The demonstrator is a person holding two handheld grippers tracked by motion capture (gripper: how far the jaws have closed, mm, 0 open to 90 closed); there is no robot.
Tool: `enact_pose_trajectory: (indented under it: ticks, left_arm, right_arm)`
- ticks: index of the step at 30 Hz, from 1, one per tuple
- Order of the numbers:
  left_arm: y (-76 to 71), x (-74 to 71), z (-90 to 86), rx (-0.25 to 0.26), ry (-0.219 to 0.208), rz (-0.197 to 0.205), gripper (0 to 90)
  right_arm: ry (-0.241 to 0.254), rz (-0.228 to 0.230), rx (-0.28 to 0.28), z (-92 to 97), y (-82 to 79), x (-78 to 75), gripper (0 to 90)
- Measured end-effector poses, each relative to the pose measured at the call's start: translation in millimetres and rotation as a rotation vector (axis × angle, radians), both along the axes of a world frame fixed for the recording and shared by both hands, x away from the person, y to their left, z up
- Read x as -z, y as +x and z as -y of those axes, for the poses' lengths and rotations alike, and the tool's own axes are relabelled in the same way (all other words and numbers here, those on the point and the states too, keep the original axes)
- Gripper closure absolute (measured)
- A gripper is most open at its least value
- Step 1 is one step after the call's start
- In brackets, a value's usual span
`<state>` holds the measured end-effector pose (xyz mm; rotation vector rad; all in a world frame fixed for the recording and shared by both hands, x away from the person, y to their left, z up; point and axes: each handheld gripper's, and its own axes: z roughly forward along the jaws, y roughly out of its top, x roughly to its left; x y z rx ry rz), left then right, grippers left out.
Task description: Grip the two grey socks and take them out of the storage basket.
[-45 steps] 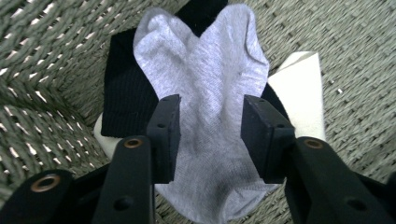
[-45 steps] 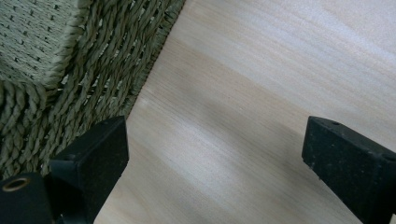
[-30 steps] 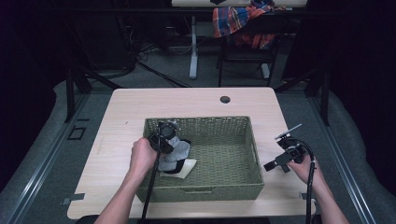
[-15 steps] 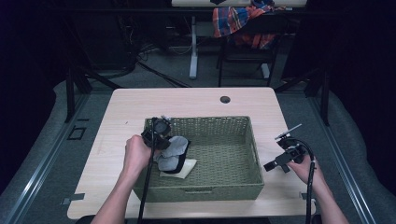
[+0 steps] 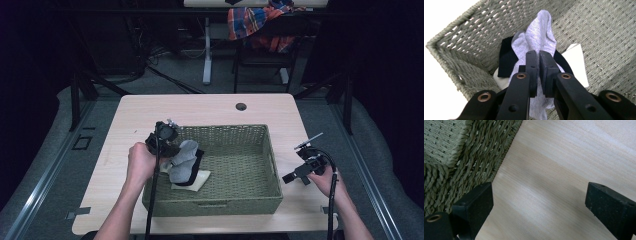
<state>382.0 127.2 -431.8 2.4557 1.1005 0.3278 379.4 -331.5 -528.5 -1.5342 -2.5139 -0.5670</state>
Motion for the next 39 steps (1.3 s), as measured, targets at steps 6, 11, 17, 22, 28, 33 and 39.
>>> enact_pose_trajectory:
  ticks: [6, 11, 17, 22, 28, 33, 39]
  left_arm:
    - [-2.1, -9.4, -5.8, -0.002, -0.022, 0.02, 85.9]
    - [-4.2, -15.7, -9.4, -0.005, -0.034, 0.037, 86.0]
    - [-6.8, -25.1, -14.4, -0.016, -0.048, 0.065, 86.0]
    - [-9.3, -32.5, -19.8, -0.026, -0.058, 0.082, 86.0]
    - [-12.6, -41.3, -29.3, -0.046, -0.069, 0.108, 86.0]
    - [-14.5, -48.7, -40.5, -0.069, -0.081, 0.122, 86.0]
    - [-16.8, -54.7, -54.4, -0.103, -0.088, 0.14, 85.9]
  right_arm:
    - [-0.001, -0.004, -0.003, -0.1, 0.2, 0.1, 7.8]
    - [-0.001, -0.005, -0.001, -0.2, 0.3, 0.3, 7.8]
    - [0.001, -0.002, 0.001, -0.5, 0.2, 0.2, 7.8]
    - [0.001, -0.001, 0.002, -0.8, 0.2, 0.2, 7.8]
    - [0.0, -0.002, -0.002, 0.2, 0.5, 0.0, 7.9]
    - [0.007, 0.003, 0.01, -0.1, 0.1, 0.6, 7.9]
    - [0.008, 0.006, 0.016, -0.1, -0.3, 0.4, 7.9]
